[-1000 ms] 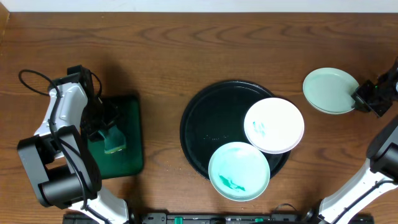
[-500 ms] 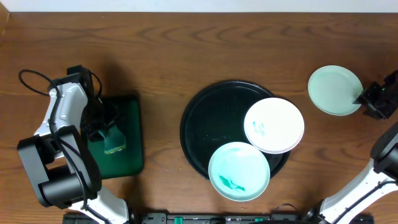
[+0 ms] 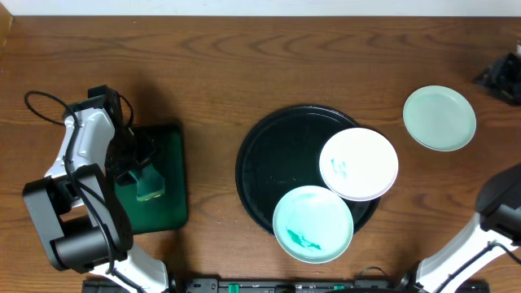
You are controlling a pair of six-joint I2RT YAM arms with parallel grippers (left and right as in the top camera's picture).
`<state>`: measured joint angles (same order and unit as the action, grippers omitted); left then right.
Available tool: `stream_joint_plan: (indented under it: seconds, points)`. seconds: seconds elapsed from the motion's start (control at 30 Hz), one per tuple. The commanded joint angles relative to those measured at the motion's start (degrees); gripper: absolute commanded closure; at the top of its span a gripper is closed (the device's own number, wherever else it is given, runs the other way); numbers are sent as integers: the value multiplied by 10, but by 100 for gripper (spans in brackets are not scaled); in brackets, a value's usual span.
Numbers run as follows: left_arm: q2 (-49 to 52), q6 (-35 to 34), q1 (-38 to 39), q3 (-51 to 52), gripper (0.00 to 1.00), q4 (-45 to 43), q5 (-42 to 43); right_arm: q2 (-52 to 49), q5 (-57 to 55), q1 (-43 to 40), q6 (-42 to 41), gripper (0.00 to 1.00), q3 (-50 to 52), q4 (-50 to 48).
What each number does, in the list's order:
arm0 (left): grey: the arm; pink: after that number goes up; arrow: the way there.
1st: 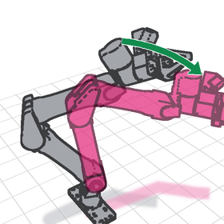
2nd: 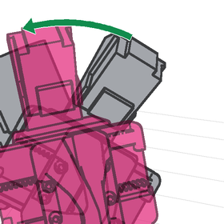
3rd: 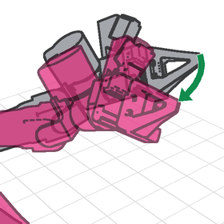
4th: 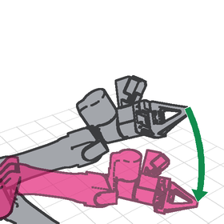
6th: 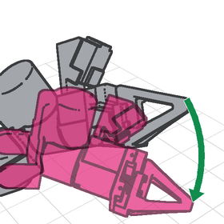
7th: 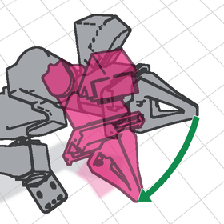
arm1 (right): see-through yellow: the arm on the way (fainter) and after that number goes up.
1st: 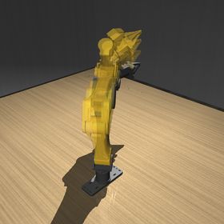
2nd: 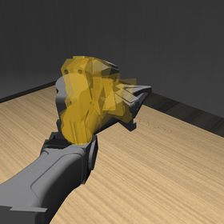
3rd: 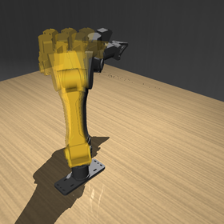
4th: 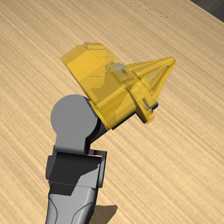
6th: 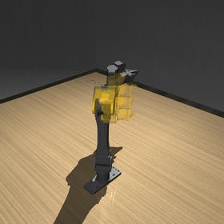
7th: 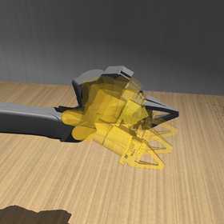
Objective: Clean dirty plates on tray and stack at the side
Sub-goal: 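Move the right gripper back to the pale pink plate's rim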
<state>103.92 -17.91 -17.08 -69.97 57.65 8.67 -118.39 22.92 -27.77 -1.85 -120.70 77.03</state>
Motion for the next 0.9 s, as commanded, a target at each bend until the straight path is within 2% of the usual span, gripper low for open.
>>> stream_joint_plan:
  seconds: [0.0,0.1,0.23,0.43,0.53,0.73,0.87]
  points:
    - [-12,8,1,2,21,0,-1,15,63,59,74,53,-10,49]
    - [-12,8,1,2,21,-1,-1,14,62,111,98,50,-8,102]
    - [-12,8,1,2,22,-1,-1,14,51,175,98,51,-8,150]
    - [-12,8,1,2,21,-1,-1,14,-113,210,-31,56,-5,186]
    - [-12,8,1,2,21,-3,-1,15,-132,204,-46,57,3,203]
    - [-12,7,1,2,21,-8,-1,57,-136,212,-46,53,93,196]
    - [-12,7,1,2,21,-8,-1,93,-143,216,-60,51,194,150]
